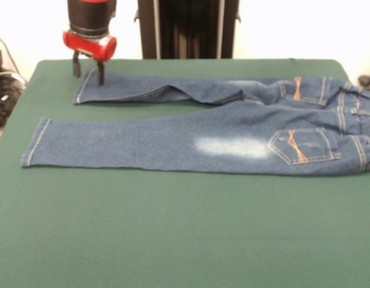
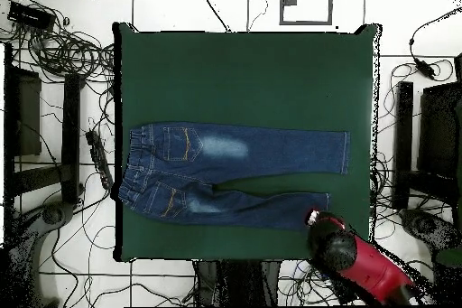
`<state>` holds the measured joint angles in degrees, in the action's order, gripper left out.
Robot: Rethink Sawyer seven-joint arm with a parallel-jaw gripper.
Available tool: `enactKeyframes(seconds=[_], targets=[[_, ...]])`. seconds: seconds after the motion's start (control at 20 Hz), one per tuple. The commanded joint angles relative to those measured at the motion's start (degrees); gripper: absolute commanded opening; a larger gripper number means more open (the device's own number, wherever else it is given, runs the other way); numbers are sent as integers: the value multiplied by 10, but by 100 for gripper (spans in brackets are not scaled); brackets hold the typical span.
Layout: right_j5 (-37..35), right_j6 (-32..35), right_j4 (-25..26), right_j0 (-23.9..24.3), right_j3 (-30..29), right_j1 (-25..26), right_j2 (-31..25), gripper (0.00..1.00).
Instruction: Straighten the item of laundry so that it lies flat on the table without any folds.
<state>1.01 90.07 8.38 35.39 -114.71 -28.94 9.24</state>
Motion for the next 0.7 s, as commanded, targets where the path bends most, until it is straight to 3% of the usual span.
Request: enactKeyframes(seconds=[0.05, 0.3, 0.55, 0.7], targets=[[-42, 129, -33, 2, -60, 20, -91, 100], [7, 114, -9, 14, -41, 71, -94, 100], [120, 121, 17, 8, -2, 144, -81, 100], [163, 125, 22, -1, 11, 159, -74, 100]])
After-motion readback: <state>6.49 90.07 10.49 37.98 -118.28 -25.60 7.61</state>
